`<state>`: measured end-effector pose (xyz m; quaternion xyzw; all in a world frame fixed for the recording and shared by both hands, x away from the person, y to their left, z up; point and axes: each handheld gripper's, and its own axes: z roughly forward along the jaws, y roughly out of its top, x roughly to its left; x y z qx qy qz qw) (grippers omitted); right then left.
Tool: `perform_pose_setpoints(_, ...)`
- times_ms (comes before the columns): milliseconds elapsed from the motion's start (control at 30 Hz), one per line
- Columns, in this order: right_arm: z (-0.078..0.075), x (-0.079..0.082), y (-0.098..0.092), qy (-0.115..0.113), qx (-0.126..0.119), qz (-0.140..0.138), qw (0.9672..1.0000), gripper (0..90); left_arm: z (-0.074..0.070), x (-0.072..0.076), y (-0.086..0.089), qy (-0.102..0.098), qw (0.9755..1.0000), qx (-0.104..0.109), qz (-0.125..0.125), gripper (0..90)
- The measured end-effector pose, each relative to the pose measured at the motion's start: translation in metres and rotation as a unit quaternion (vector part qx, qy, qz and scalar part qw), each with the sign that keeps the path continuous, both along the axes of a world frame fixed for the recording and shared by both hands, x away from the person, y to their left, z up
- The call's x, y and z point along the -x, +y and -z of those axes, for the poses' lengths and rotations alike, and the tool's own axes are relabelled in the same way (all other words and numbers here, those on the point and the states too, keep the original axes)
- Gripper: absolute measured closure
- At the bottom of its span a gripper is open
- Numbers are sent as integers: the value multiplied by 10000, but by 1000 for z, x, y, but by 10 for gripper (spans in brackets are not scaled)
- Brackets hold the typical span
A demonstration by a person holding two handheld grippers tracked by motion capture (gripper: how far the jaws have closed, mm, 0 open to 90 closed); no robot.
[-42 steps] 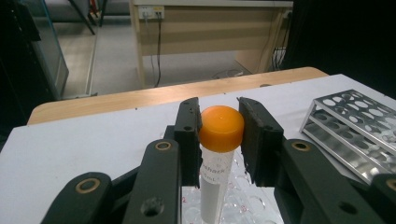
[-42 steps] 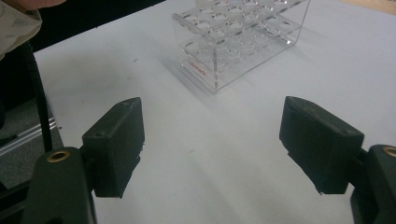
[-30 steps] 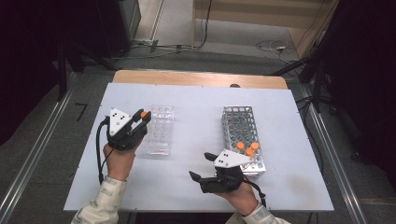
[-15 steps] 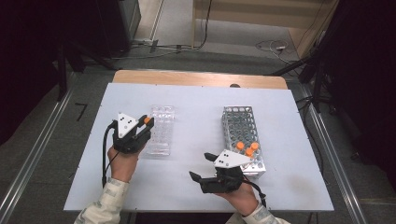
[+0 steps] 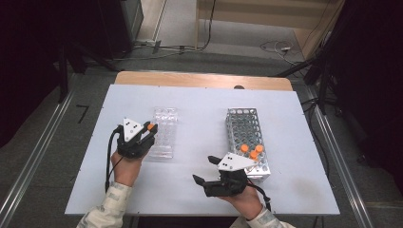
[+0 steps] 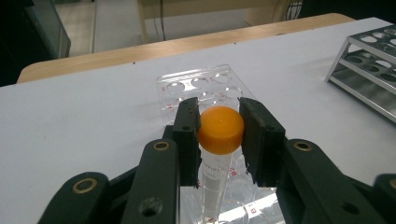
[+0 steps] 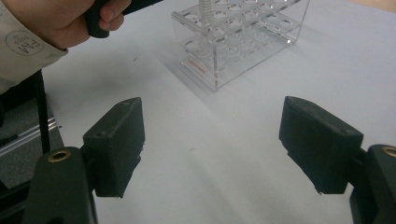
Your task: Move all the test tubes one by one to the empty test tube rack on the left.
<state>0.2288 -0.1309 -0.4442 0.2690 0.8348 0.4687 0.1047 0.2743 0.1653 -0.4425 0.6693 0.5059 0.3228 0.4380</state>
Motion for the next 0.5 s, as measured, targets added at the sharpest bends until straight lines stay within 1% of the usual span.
perform_pose_setpoints(100, 0, 0, 0, 2, 13, -11, 10000, 214, 1, 0, -1, 26, 10000, 17, 16, 653)
perform_pose_setpoints(133, 0, 0, 1, -3, 16, -16, 10000, 214, 1, 0, -1, 30, 10000, 43, 31, 653)
perform_pose_setpoints(200, 0, 1, 1, -3, 6, -11, 10000, 214, 0, 1, 0, -3, 9999, 104, 71, 621)
perform_pose_setpoints(300, 0, 1, 0, -3, -20, -10, 10000, 216, -4, 3, 2, -103, 9995, 280, 69, 526)
perform_pose_setpoints(433, -2, 2, -1, -35, -49, 9, 10000, 220, -13, 9, 3, -224, 9986, 483, -48, 350)
perform_pose_setpoints(467, -4, 3, -2, -49, -77, 17, 10000, 220, -15, 11, 3, -251, 9982, 547, -68, 272)
perform_pose_setpoints(500, -4, 3, -2, -49, -77, 17, 10000, 220, -17, 13, 3, -275, 9978, 601, -67, 272)
